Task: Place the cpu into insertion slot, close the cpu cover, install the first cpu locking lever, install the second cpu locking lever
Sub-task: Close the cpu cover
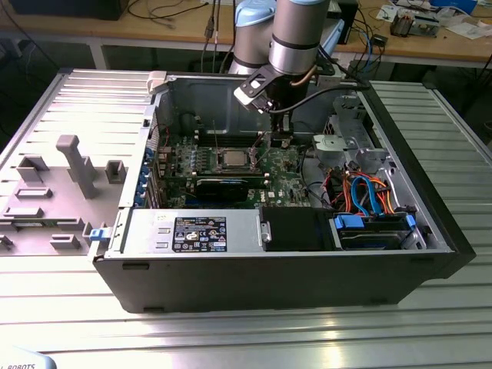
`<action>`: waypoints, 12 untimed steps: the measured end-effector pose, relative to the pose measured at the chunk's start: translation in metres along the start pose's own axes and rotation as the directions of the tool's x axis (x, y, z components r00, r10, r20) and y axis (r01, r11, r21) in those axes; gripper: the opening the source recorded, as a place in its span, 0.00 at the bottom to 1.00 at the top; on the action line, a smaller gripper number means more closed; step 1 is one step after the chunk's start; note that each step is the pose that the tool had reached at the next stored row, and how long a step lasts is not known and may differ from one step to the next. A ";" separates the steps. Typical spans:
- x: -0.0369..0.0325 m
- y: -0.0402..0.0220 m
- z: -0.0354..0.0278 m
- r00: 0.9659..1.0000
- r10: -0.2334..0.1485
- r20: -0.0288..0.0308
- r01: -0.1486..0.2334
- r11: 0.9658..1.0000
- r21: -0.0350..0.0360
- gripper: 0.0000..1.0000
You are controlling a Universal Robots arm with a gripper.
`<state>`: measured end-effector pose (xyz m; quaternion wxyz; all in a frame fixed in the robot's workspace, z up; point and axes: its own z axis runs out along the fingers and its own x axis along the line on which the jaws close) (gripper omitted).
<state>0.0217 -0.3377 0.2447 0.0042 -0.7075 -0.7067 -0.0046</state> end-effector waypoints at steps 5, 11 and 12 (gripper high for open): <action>0.0000 -0.0015 0.0000 1.000 0.000 0.000 0.000 1.000 0.000 0.11; 0.0000 -0.0052 0.0000 1.000 0.000 0.000 0.000 1.000 0.000 0.11; 0.0000 -0.0059 0.0000 1.000 0.000 0.000 0.000 1.000 0.000 0.11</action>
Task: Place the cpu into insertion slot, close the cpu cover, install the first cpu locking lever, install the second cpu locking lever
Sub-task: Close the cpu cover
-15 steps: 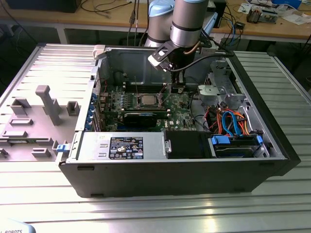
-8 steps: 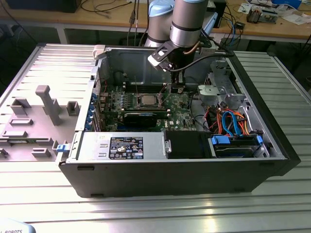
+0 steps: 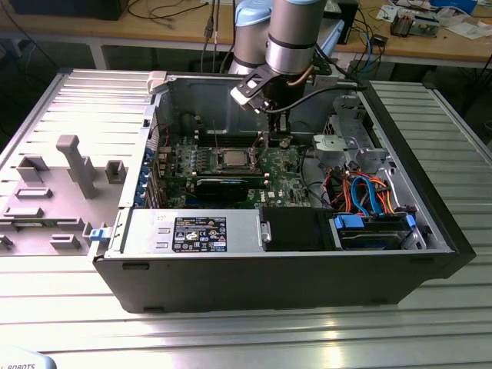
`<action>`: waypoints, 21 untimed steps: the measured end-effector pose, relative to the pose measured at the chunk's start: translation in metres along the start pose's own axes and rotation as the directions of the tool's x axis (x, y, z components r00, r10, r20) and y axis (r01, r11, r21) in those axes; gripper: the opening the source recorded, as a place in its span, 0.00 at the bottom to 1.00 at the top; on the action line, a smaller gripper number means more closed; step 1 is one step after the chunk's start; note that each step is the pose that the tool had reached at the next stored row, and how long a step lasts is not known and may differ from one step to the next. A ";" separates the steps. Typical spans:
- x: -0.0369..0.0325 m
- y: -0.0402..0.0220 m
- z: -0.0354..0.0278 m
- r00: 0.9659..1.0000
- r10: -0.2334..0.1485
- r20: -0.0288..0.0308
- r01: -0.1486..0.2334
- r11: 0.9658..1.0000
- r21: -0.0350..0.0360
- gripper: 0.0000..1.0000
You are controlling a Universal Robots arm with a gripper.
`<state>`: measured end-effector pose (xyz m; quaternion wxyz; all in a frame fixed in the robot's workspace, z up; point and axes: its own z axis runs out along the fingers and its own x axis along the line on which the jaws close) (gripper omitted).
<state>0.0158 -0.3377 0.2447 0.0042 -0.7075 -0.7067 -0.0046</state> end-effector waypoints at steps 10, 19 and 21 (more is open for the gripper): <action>0.0000 -0.0060 0.0000 1.000 0.000 0.000 0.000 1.000 0.000 0.11; 0.0000 -0.0124 0.0000 1.000 0.000 0.000 0.000 1.000 0.000 0.11; 0.0000 -0.0136 0.0000 1.000 0.000 0.000 0.000 1.000 0.000 0.11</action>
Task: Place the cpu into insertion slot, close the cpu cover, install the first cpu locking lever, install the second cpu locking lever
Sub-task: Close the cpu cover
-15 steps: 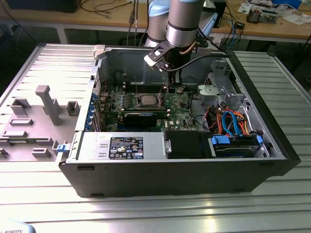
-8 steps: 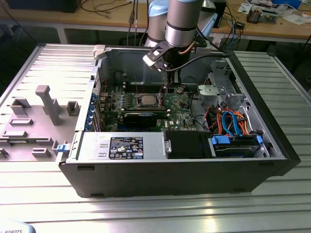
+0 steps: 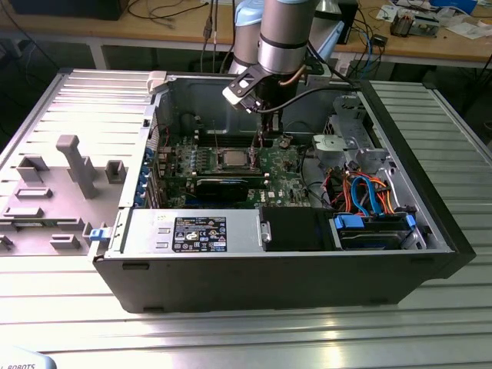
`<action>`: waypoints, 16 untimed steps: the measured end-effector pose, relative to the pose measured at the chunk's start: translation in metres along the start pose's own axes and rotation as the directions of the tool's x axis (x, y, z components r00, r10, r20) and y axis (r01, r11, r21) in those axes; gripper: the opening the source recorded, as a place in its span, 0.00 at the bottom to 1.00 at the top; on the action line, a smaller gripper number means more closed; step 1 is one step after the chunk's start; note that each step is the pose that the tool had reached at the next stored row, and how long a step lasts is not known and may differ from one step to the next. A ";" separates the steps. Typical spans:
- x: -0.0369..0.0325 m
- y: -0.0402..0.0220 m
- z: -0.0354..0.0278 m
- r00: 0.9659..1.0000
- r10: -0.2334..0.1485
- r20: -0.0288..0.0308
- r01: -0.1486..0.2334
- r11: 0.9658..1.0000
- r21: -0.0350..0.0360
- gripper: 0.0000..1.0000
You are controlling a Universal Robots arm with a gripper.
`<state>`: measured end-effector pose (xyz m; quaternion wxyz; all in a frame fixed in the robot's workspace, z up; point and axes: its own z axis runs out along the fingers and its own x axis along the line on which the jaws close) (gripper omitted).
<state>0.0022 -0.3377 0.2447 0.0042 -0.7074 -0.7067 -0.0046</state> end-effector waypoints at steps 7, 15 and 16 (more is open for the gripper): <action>0.0000 -0.0065 0.0000 1.000 0.000 0.000 0.000 1.000 0.000 0.11; 0.0000 -0.0149 0.0000 1.000 0.000 0.000 0.000 1.000 0.000 0.11; 0.0000 -0.0157 0.0000 1.000 0.000 0.000 0.000 1.000 0.000 0.11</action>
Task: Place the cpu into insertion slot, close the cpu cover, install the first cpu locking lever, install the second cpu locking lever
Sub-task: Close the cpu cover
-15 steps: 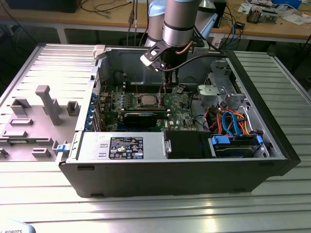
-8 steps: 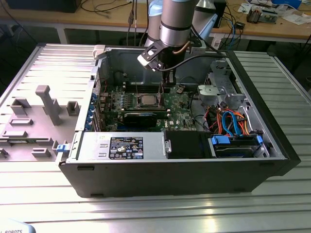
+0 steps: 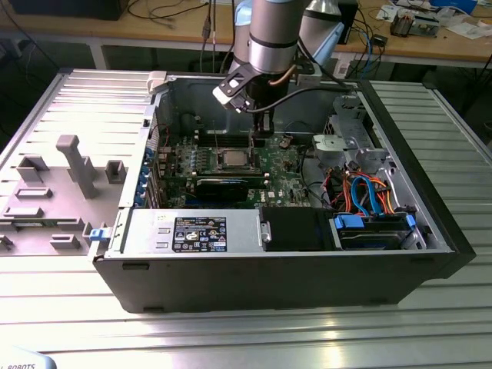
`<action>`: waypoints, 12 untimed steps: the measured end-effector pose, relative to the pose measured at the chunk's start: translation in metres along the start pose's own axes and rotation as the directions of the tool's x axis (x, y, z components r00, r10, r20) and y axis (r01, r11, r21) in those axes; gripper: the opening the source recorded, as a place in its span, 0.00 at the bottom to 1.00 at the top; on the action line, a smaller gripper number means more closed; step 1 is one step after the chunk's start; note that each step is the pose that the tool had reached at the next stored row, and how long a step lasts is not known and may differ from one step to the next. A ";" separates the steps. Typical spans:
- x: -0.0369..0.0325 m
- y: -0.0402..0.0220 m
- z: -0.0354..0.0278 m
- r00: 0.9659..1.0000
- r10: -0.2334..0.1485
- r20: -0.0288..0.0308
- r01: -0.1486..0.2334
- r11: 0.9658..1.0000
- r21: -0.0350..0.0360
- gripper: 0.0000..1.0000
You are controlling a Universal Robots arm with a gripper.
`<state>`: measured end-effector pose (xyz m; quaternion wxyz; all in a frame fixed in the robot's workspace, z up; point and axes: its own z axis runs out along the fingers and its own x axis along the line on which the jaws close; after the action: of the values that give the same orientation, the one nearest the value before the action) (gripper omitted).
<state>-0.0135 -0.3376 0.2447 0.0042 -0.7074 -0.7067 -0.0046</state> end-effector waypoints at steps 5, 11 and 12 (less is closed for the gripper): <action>0.0000 -0.0045 0.0000 1.000 0.000 0.000 0.000 1.000 0.000 0.11; -0.0003 -0.0108 0.0022 1.000 0.000 0.000 0.000 1.000 0.001 0.11; -0.0004 -0.0132 0.0032 1.000 0.000 0.000 0.000 1.000 0.001 0.11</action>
<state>-0.0267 -0.3380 0.2415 0.0044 -0.7074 -0.7067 -0.0044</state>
